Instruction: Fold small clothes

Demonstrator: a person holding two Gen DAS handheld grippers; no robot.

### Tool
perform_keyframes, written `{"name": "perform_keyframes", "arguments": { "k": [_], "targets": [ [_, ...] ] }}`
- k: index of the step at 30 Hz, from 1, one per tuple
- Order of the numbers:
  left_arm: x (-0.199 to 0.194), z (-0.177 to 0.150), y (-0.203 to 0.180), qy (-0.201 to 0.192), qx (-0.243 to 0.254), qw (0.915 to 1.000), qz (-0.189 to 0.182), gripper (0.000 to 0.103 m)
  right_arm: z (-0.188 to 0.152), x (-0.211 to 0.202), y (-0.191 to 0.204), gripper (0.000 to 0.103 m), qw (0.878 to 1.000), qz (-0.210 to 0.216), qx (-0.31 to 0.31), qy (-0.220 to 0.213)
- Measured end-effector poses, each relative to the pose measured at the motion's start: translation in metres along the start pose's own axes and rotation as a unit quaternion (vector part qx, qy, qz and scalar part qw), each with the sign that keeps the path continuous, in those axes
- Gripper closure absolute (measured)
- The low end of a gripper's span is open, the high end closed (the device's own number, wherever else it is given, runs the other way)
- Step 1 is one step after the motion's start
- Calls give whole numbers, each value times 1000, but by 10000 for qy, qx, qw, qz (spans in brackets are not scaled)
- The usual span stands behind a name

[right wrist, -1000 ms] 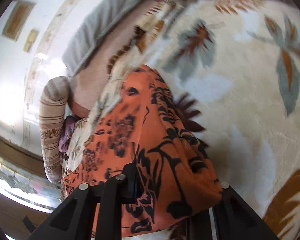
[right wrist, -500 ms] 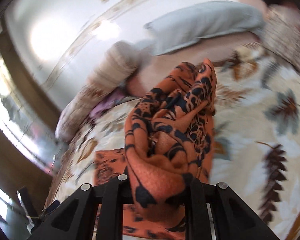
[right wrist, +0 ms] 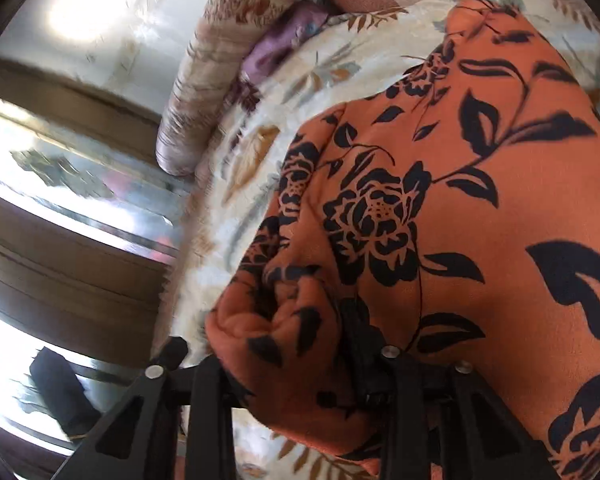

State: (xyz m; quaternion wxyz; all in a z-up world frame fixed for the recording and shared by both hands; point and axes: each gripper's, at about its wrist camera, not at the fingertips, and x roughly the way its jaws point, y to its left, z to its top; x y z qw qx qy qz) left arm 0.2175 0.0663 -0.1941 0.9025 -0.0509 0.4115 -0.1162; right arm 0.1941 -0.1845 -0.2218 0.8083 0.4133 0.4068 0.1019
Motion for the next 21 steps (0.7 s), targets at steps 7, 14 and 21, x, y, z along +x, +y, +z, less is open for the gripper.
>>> {"name": "perform_keyframes", "arguments": {
  "k": [7,14,21],
  "targets": [
    [-17,-5,-50,-390,646,9944,-746,0,1,-86,-21,31,9928,999,-225,-623],
    [29,-27,-114,258,1584,9870,-109,0,16,-80,-70,88,9982,-537,-6,-252],
    [65,-36,-107,876,1505,9847,-4,0,64,-84,-45,89,9837,-1612,-709,-373]
  ]
}}
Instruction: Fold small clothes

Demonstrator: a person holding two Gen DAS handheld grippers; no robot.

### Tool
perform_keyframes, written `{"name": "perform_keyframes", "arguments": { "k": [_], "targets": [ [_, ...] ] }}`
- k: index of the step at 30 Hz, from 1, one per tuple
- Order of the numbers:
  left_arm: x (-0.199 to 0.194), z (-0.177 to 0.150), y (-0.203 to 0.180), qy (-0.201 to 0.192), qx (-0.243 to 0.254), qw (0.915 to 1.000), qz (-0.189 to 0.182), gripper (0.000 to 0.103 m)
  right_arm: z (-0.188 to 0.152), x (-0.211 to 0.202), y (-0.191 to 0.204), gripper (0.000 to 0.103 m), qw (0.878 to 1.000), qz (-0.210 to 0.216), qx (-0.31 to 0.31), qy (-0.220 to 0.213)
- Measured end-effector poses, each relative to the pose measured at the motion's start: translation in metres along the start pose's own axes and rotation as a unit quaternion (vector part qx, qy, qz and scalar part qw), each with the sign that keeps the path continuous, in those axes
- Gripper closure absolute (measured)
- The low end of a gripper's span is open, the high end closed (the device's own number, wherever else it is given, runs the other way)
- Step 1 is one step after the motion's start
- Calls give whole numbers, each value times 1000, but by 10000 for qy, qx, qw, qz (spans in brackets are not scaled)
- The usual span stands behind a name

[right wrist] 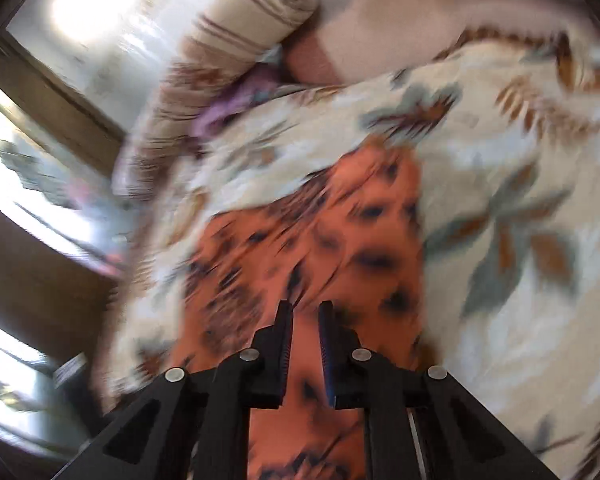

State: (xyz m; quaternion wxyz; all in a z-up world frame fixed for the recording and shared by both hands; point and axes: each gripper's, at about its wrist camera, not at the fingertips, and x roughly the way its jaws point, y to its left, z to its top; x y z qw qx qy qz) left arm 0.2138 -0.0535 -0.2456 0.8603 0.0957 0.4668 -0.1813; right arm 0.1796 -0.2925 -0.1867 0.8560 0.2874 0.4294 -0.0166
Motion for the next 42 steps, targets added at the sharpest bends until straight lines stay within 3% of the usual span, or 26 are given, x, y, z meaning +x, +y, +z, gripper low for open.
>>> {"name": "perform_keyframes", "arguments": {
  "k": [3,4,7,11,22,30,35,39,42],
  "targets": [
    [1,1,1,5,-56,10000,-71,0,26,28,6,89,9914,-1215,-492,21],
    [3,1,2,21,-82,9999,-117,0,30,42,5,88,9873,-1441,-642,172],
    [7,3,3,60,-166,9996,-222,0,30,76,8,88,9791,-1770,-873,499],
    [7,3,0,21,-133,9997,-206,0,24,80,24,88,9650,-2212,-1369,342],
    [6,1,-1,-45,-98,9998,-156,0,27,104,47,88,9472,-2673,-1769,52],
    [3,2,-1,-57,-88,9998,-174,0,26,103,48,88,9460,-2706,-1786,-7],
    [-5,4,-4,-175,96,9998,30,0,26,104,50,87,9437,-2760,-1824,-3],
    [-23,4,-3,-585,240,9972,408,0,28,100,53,87,9427,-2778,-1848,3],
    [-14,3,1,-387,197,9985,326,0,32,89,67,87,9501,-2486,-1879,-142]
  ]
}}
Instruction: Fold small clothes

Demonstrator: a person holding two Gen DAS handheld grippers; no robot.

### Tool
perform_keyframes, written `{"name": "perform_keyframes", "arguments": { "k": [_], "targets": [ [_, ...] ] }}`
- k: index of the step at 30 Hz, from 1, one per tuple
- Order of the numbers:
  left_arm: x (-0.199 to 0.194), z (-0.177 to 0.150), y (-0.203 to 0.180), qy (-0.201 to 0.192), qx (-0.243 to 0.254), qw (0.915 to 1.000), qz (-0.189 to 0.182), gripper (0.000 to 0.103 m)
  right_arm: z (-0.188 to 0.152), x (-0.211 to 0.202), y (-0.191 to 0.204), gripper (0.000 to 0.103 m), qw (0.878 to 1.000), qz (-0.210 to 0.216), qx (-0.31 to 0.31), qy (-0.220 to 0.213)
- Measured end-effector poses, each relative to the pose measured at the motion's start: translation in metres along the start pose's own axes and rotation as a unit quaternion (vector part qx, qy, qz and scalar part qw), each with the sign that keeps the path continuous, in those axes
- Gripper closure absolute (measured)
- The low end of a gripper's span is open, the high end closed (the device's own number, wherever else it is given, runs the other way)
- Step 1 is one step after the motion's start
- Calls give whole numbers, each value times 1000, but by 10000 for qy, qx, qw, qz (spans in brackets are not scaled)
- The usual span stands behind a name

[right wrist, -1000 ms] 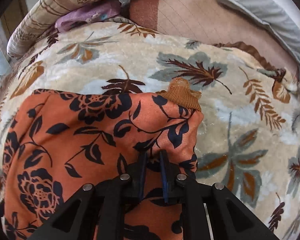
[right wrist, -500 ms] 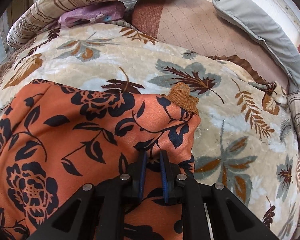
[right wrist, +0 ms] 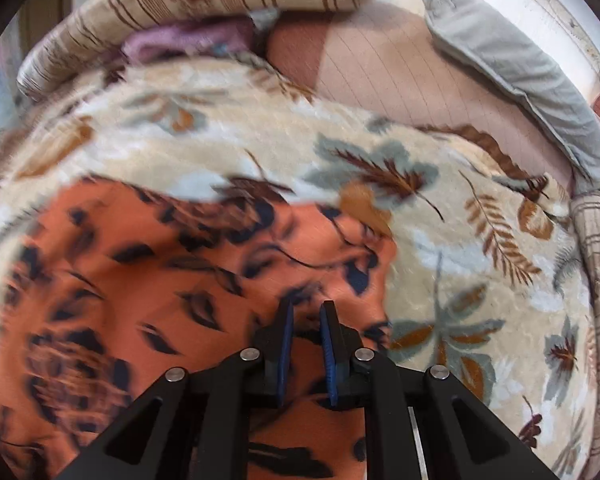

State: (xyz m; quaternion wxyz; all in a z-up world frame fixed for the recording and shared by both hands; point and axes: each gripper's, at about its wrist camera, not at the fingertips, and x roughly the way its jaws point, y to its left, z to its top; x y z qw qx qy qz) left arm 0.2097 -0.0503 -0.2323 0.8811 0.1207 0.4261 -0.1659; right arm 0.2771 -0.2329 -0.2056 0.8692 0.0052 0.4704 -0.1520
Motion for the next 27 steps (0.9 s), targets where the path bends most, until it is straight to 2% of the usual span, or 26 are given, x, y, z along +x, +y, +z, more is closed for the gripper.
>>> {"name": "perform_keyframes", "arguments": {
  "k": [4,6,10,15,27],
  "targets": [
    [5,-2,8,93,-169,9994,-273,0,16,-10,32,87,9976,607,-306,-157],
    [6,-3,10,86,-199,9992,-342,0,22,-6,53,87,9957,740,-523,-175],
    [8,-4,12,48,-158,9991,-378,0,29,22,89,87,9934,366,-1077,-126],
    [7,-6,12,58,-168,9990,-407,0,27,32,99,87,9928,135,-1167,-217],
    [4,-10,14,116,-276,9984,-486,0,25,32,92,87,9943,334,-976,-284]
  ]
}}
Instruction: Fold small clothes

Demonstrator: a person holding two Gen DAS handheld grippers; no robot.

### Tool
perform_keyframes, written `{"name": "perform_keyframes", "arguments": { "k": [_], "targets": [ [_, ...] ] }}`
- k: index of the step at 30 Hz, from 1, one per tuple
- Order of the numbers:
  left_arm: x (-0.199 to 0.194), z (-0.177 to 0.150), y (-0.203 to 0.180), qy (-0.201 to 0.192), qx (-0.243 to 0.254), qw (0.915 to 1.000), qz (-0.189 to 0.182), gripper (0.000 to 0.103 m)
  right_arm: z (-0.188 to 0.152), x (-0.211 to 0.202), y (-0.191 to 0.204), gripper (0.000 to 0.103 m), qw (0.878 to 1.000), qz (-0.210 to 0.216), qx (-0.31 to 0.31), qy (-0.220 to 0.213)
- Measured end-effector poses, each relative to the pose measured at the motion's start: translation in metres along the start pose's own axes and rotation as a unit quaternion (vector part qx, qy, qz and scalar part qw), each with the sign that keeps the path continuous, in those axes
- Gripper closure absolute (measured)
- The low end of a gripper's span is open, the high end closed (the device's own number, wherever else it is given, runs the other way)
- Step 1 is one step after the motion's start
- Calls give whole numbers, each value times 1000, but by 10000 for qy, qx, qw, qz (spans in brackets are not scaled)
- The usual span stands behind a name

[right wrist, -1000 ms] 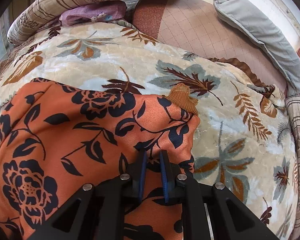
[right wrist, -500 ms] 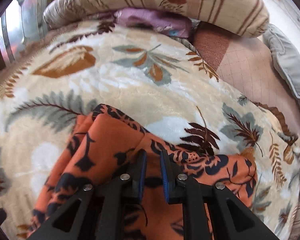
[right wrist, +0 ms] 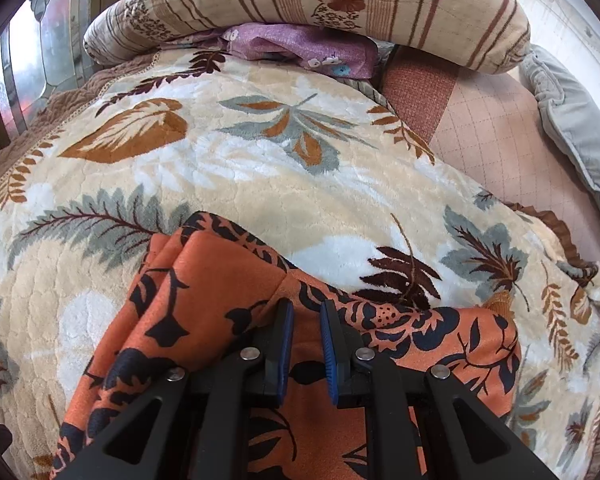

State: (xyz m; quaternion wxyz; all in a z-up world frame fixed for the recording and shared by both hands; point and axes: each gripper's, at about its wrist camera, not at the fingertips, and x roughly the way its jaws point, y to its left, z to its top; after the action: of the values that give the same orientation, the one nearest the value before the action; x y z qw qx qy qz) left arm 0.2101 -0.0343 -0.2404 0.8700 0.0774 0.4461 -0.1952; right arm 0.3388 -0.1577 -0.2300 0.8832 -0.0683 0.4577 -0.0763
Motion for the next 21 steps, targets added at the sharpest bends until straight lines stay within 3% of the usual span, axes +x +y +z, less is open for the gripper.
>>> {"name": "perform_keyframes", "arguments": {
  "k": [12,17,21],
  "targets": [
    [-28,-2,24,338,-297,9990,74,0,-3,2,-4,86,9998,109,142,-117],
    [-41,4,34,25,-70,9973,729,0,-3,3,-4,86,9997,147,184,-120],
    [-36,4,40,-134,183,9861,1644,0,-3,3,-4,86,9998,117,157,-104]
  ]
}}
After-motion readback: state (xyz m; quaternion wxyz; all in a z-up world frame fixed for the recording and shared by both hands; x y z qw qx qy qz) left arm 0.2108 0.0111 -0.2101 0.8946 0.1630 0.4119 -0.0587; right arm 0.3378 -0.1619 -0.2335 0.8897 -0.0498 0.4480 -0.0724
